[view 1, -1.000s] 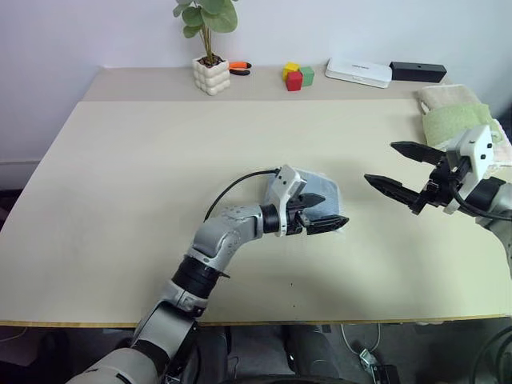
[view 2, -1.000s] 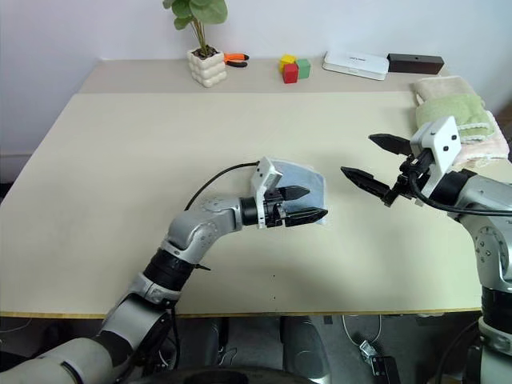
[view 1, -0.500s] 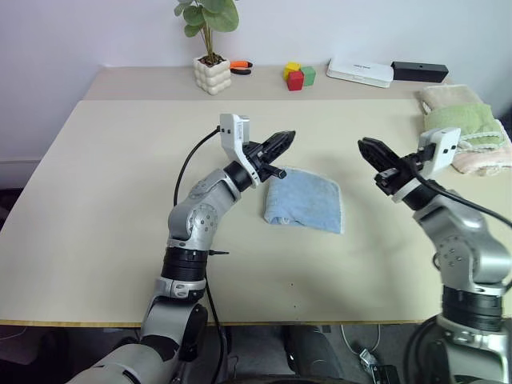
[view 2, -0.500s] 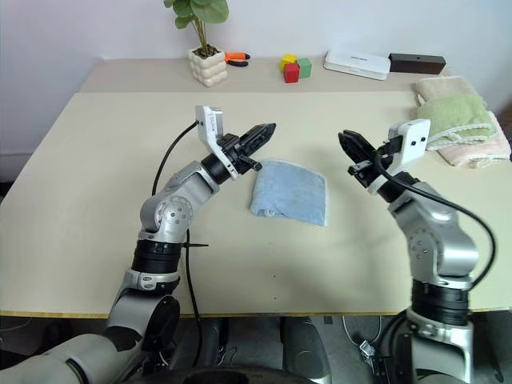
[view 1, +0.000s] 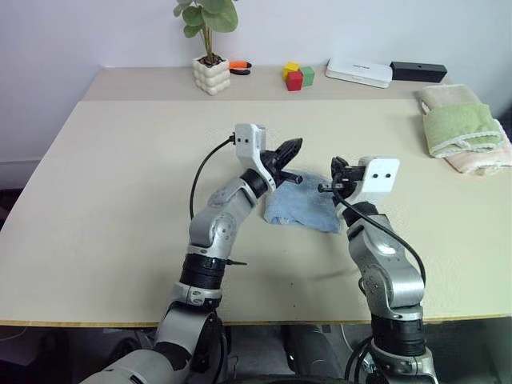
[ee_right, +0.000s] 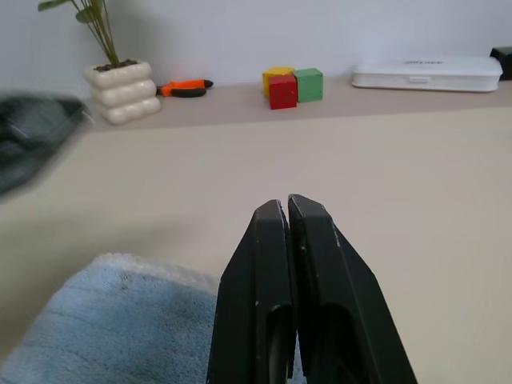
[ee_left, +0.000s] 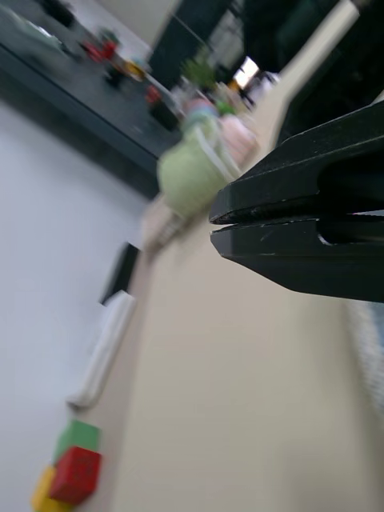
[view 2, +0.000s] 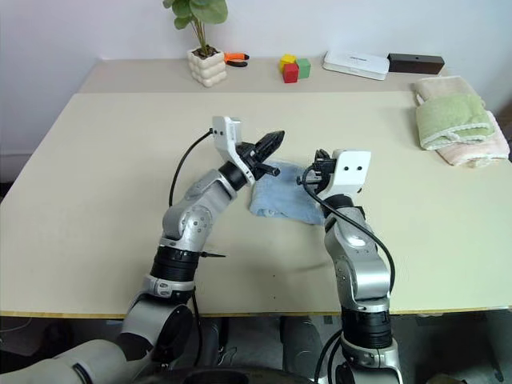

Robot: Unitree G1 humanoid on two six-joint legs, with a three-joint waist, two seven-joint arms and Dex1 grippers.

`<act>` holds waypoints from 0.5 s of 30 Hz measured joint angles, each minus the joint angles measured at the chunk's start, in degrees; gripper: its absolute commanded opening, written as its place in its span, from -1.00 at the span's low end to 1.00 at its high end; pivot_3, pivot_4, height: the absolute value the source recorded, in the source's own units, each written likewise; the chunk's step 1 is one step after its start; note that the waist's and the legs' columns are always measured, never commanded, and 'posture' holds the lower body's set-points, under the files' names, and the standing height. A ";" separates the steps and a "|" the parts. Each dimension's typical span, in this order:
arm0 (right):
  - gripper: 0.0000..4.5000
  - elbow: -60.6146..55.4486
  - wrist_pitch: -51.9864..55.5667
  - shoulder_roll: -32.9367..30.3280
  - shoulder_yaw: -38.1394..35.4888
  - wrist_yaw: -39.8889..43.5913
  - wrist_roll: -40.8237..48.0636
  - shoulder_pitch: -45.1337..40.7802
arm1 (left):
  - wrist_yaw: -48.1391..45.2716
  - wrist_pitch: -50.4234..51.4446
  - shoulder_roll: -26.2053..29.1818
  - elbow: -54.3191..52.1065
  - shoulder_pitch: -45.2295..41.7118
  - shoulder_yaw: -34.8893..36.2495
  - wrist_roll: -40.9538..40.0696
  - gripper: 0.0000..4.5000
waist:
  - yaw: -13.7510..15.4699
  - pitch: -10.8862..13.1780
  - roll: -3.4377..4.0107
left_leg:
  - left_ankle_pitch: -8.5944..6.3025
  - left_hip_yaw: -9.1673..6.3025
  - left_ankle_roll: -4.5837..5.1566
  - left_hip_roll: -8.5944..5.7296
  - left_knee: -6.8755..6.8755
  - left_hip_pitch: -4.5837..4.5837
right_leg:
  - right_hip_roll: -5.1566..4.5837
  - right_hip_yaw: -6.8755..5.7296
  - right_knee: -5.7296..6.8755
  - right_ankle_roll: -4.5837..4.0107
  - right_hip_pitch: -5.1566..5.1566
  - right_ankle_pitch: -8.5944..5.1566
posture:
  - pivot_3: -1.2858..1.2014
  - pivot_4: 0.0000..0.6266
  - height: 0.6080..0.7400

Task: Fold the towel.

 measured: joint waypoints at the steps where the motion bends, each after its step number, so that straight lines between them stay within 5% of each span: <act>1: -0.97 1.18 -0.05 0.73 0.43 -0.91 -0.85 -0.10 | 0.25 0.02 0.09 1.03 0.35 -0.65 0.92 -0.98 | -0.01 0.00 0.00 | 0.00 0.00 0.00 0.00 0.00 0.01 | 0.00 0.00 0.00 0.00 0.00 0.00 | 0.03 -0.52 1.00; 7: -0.97 10.76 -0.28 2.82 1.65 -3.15 -4.34 -0.51 | 3.85 0.35 0.56 8.42 0.91 -4.09 7.93 -0.98 | 0.07 0.00 0.00 | 0.00 0.01 0.00 0.00 -0.01 -0.04 | -0.01 0.00 0.00 0.00 -0.02 0.00 | 0.03 -0.52 1.00; 15: -0.97 17.05 -3.91 0.56 0.18 -3.97 -7.43 -1.86 | 7.48 -1.01 2.92 9.99 1.11 -0.20 9.86 -0.98 | 0.02 -0.03 0.02 | 0.00 0.01 0.00 0.00 0.00 0.06 | -0.01 0.00 0.01 0.00 0.07 0.00 | 0.03 -0.52 1.00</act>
